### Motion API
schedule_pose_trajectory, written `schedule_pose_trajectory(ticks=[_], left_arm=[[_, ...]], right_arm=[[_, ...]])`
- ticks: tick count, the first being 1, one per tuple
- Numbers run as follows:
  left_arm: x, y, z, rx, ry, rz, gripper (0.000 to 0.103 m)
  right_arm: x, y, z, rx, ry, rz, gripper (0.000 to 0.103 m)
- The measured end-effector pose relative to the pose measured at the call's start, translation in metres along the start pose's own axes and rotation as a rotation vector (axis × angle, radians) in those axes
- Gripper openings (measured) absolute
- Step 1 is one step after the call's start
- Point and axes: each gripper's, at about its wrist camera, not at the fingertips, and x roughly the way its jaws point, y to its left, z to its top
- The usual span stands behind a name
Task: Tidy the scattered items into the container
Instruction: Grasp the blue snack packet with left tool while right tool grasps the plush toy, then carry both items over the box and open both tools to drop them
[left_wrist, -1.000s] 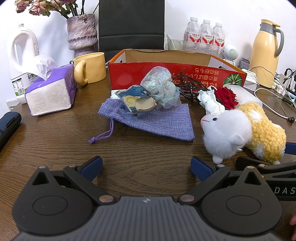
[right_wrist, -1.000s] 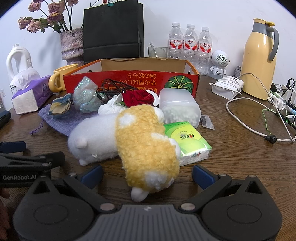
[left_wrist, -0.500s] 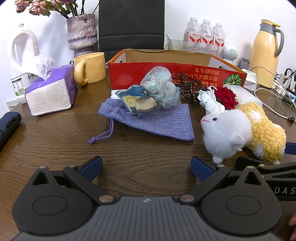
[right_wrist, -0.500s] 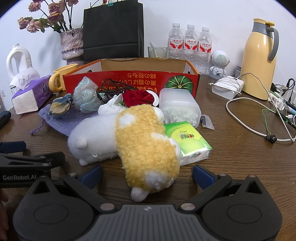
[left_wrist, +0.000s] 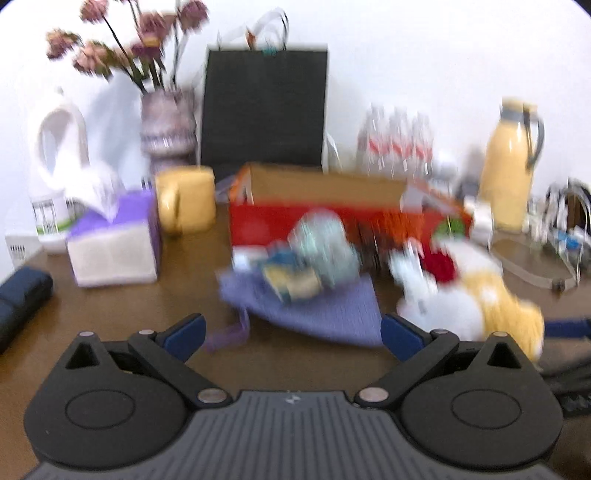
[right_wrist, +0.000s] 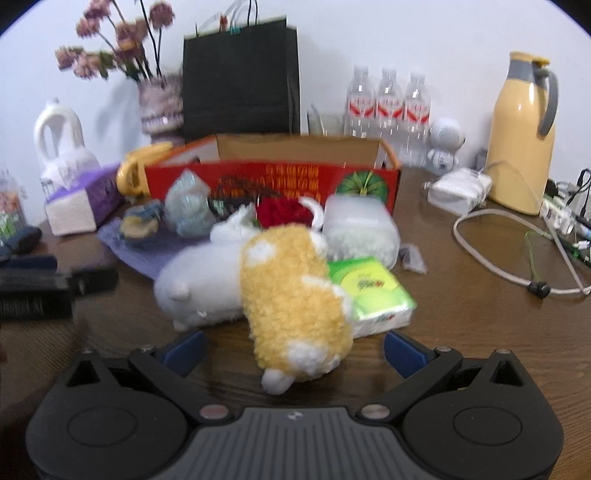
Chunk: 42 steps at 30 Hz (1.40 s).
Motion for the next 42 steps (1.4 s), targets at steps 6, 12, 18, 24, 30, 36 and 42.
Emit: schedule_pose_trajectory(ticks=[6, 12, 18, 24, 30, 36, 42], left_arm=[[0.046, 0.015, 0.037, -0.076, 0.077, -0.035, 0.077], [0.082, 0.001, 0.044, -0.002, 0.153, -0.034, 0.064], [0.090, 0.013, 0.035, -0.066, 0.199, -0.014, 0.042], [0.080, 0.016, 0.036, -0.083, 0.175, -0.034, 0.015], [0.037, 0.021, 0.038, -0.107, 0.089, -0.033, 0.013], [-0.021, 0.029, 0.029, -0.177, 0.052, -0.060, 0.013], [-0.063, 0.006, 0.006, -0.112, 0.054, -0.160, 0.013]], right_arm=[[-0.010, -0.003, 0.017, -0.024, -0.077, 0.008, 0.092], [0.003, 0.014, 0.017, -0.139, -0.051, 0.002, 0.078], [0.020, 0.029, 0.018, -0.276, -0.032, -0.032, 0.079], [0.033, 0.034, 0.022, -0.340, 0.028, -0.021, 0.053], [0.015, 0.026, 0.025, -0.233, -0.003, 0.014, 0.051], [-0.028, 0.025, 0.026, -0.185, -0.078, 0.038, 0.051], [-0.073, 0.020, 0.015, -0.117, -0.144, 0.042, 0.051]])
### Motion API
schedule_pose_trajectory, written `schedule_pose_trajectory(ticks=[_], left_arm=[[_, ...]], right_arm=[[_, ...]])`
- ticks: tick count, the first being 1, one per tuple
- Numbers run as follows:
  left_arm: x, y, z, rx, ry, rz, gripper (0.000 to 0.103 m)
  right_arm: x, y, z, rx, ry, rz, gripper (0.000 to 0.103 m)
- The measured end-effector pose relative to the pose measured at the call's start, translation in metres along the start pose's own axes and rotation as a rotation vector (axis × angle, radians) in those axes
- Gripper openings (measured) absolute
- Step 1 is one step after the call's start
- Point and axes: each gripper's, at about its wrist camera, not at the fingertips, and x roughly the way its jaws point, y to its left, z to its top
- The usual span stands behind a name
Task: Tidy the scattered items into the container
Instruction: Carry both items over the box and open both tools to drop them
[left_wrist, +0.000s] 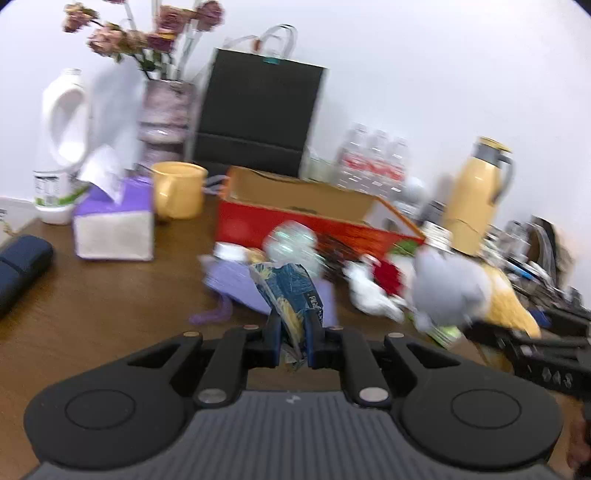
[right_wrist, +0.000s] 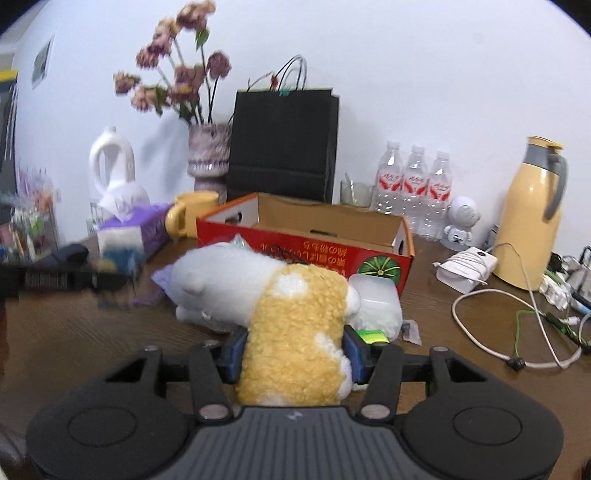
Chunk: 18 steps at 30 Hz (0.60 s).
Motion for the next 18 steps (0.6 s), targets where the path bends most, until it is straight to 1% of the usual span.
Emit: schedule_pose_trajectory(ticks=[3, 5, 8, 10, 12, 14, 16, 18], left_arm=[[-0.009, -0.013, -0.002, 0.028, 0.001, -0.070, 0.013], [-0.010, -0.018, -0.001, 0.040, -0.010, -0.101, 0.013], [-0.002, -0.023, 0.005, 0.046, -0.005, -0.138, 0.013], [0.006, -0.025, 0.020, 0.055, -0.026, -0.165, 0.013], [0.019, -0.028, 0.046, 0.099, -0.054, -0.183, 0.013], [0.036, -0.028, 0.082, 0.138, -0.084, -0.169, 0.013], [0.057, -0.022, 0.121, 0.140, -0.102, -0.163, 0.013], [0.085, -0.017, 0.160, 0.133, -0.074, -0.156, 0.013]], right_arm=[[-0.020, -0.003, -0.003, 0.018, -0.027, -0.026, 0.051], [-0.030, -0.007, -0.004, 0.040, -0.040, -0.042, 0.051], [-0.029, -0.018, 0.001, 0.061, -0.045, -0.065, 0.051], [-0.021, -0.026, 0.012, 0.073, -0.052, -0.069, 0.051], [-0.009, -0.035, 0.034, 0.073, -0.077, -0.058, 0.051], [0.007, -0.045, 0.061, 0.061, -0.106, -0.054, 0.051], [0.026, -0.057, 0.095, 0.061, -0.136, -0.055, 0.051], [0.045, -0.069, 0.129, 0.067, -0.147, -0.047, 0.051]])
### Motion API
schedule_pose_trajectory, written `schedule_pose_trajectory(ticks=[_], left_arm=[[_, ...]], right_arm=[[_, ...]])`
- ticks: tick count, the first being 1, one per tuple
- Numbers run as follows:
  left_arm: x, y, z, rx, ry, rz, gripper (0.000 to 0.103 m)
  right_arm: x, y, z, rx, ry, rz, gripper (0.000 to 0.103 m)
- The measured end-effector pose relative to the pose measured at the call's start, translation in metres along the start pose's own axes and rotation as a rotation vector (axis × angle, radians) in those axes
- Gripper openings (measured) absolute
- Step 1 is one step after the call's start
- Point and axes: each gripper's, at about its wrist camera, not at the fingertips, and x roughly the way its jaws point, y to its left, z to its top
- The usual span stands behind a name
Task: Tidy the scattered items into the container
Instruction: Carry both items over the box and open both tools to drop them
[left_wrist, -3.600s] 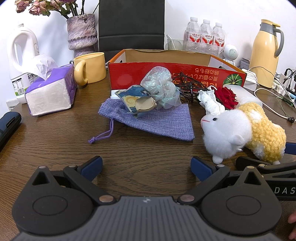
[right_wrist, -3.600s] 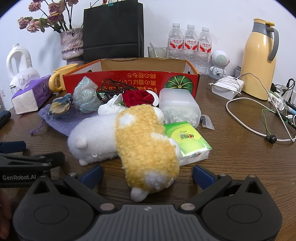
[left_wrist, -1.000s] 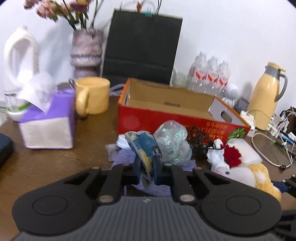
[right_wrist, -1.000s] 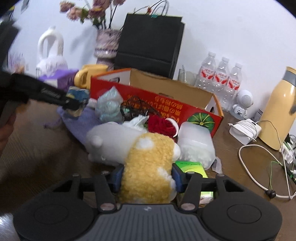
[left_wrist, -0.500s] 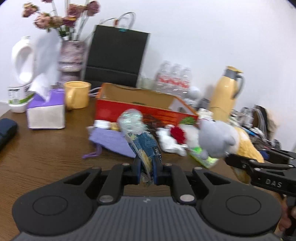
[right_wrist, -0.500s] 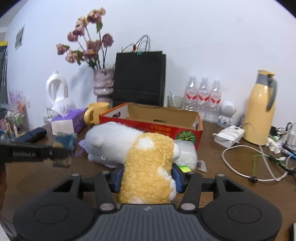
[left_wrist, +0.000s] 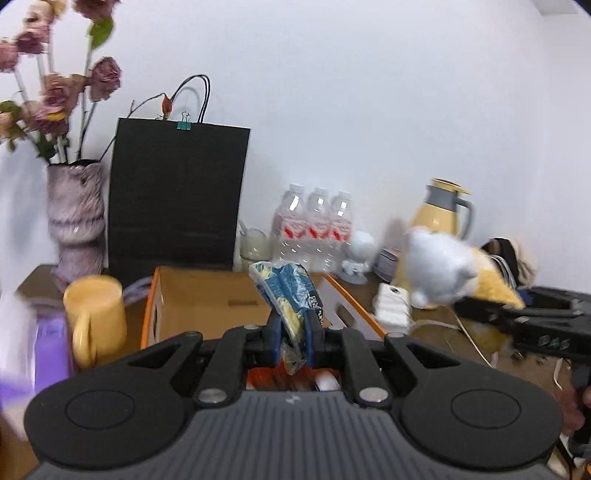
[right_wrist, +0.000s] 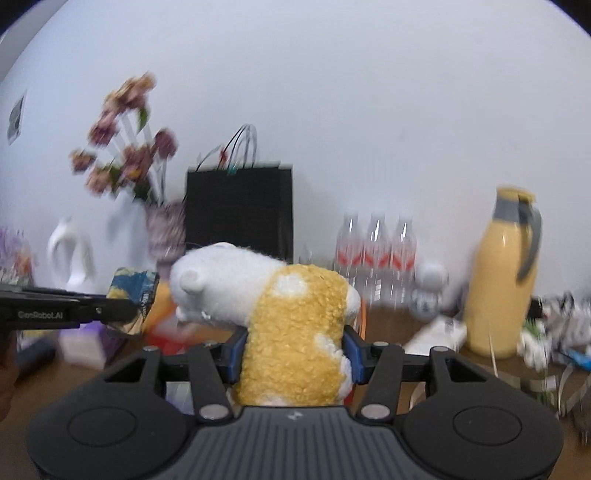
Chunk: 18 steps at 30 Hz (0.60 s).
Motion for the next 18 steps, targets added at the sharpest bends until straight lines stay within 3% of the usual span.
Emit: schedule_pose_trajectory(ticks=[6, 10, 14, 18], left_arm=[[0.078, 0.027, 0.085, 0.005, 0.090, 0.022, 0.013], [0.129, 0.061, 0.122, -0.049, 0.164, 0.049, 0.013], [0.191, 0.092, 0.117, -0.081, 0.343, 0.071, 0.013], [0.252, 0.104, 0.076, -0.071, 0.511, 0.166, 0.013]], right_arm=[[0.070, -0.024, 0.096, -0.008, -0.011, 0.002, 0.051], [0.121, -0.034, 0.138, 0.008, 0.071, 0.040, 0.051], [0.206, -0.044, 0.143, -0.003, 0.321, 0.064, 0.051], [0.291, -0.049, 0.098, -0.006, 0.573, 0.037, 0.051]])
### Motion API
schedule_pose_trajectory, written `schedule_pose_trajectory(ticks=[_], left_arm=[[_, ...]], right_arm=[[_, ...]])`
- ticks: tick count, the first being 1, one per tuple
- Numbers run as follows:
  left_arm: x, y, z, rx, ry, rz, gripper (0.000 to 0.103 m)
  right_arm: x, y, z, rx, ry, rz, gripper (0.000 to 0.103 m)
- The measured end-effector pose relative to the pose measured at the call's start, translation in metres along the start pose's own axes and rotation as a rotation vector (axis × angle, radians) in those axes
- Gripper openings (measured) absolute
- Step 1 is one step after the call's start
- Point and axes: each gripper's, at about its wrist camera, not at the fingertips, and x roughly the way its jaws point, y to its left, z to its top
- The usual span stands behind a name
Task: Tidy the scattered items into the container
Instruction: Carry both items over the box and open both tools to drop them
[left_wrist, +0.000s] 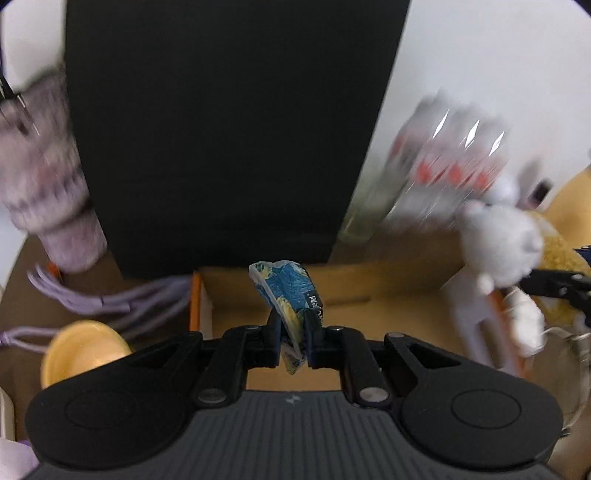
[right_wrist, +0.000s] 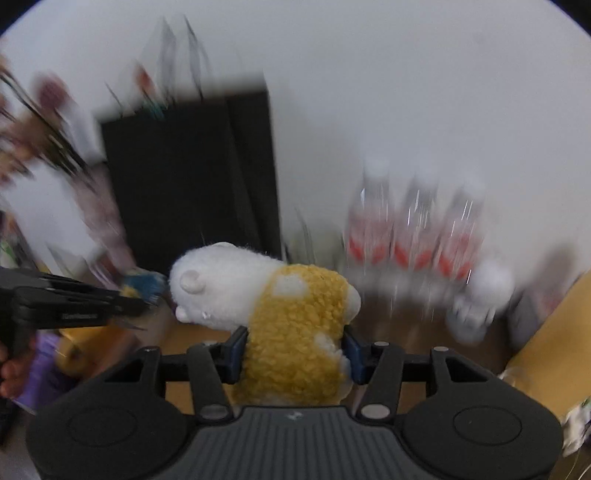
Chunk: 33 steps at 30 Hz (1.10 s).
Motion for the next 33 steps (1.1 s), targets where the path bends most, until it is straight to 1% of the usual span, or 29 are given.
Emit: schedule_pose_trajectory(ticks=[2, 4, 6, 8, 10, 11, 12, 14, 15, 17, 18, 19, 21, 22, 24, 25, 27, 30, 33], left_arm=[[0.025, 0.000, -0.007, 0.007, 0.055, -0.007, 0.013], [0.046, -0.001, -0.010, 0.027, 0.100, -0.003, 0.013], [0.060, 0.000, -0.014, 0.034, 0.135, 0.016, 0.013], [0.071, 0.003, -0.014, 0.042, 0.155, 0.041, 0.013], [0.078, 0.006, -0.016, 0.042, 0.168, 0.069, 0.018], [0.078, 0.008, -0.015, 0.033, 0.170, 0.070, 0.018], [0.078, 0.011, -0.015, 0.026, 0.173, 0.068, 0.022], [0.074, 0.015, -0.015, 0.009, 0.176, 0.061, 0.024], [0.071, 0.013, -0.014, 0.009, 0.182, 0.058, 0.028], [0.057, 0.011, -0.012, 0.012, 0.182, 0.043, 0.041], [0.052, 0.007, -0.006, 0.014, 0.179, 0.040, 0.053], [0.042, 0.006, -0.004, 0.016, 0.172, 0.044, 0.059], [0.020, 0.003, 0.002, 0.012, 0.155, 0.052, 0.064], [0.011, 0.002, 0.005, 0.001, 0.150, 0.052, 0.073], [-0.013, 0.001, 0.008, -0.024, 0.149, 0.060, 0.085], [-0.025, 0.000, 0.009, -0.027, 0.148, 0.067, 0.086], [-0.050, -0.004, 0.006, -0.015, 0.135, 0.082, 0.086], [-0.072, -0.009, -0.002, -0.019, 0.116, 0.086, 0.090], [-0.091, -0.017, -0.012, -0.016, 0.107, 0.094, 0.090]], right_arm=[[0.041, -0.003, -0.005, 0.022, 0.082, -0.021, 0.051], [0.070, -0.005, -0.012, 0.034, 0.141, -0.027, 0.051], [0.093, -0.003, -0.020, 0.029, 0.192, -0.042, 0.051], [0.106, -0.002, -0.027, 0.014, 0.221, -0.053, 0.051], [0.118, -0.001, -0.029, 0.010, 0.245, -0.066, 0.051], [0.123, 0.001, -0.031, 0.007, 0.256, -0.082, 0.052], [0.126, -0.001, -0.033, 0.009, 0.263, -0.096, 0.054], [0.130, -0.002, -0.034, 0.026, 0.274, -0.105, 0.055], [0.129, -0.003, -0.033, 0.031, 0.277, -0.102, 0.056], [0.121, 0.000, -0.032, 0.022, 0.269, -0.107, 0.061], [0.117, -0.001, -0.029, 0.014, 0.256, -0.114, 0.068], [0.108, 0.000, -0.028, 0.011, 0.240, -0.120, 0.074], [0.085, -0.001, -0.022, 0.022, 0.216, -0.120, 0.079], [0.073, -0.003, -0.019, 0.037, 0.206, -0.110, 0.079], [0.044, -0.008, -0.015, 0.084, 0.196, -0.074, 0.083], [0.032, -0.009, -0.014, 0.105, 0.198, -0.054, 0.087], [0.006, -0.008, -0.015, 0.136, 0.188, -0.022, 0.088], [-0.025, -0.004, -0.021, 0.148, 0.169, -0.023, 0.088], [-0.044, 0.002, -0.025, 0.146, 0.161, -0.023, 0.088]])
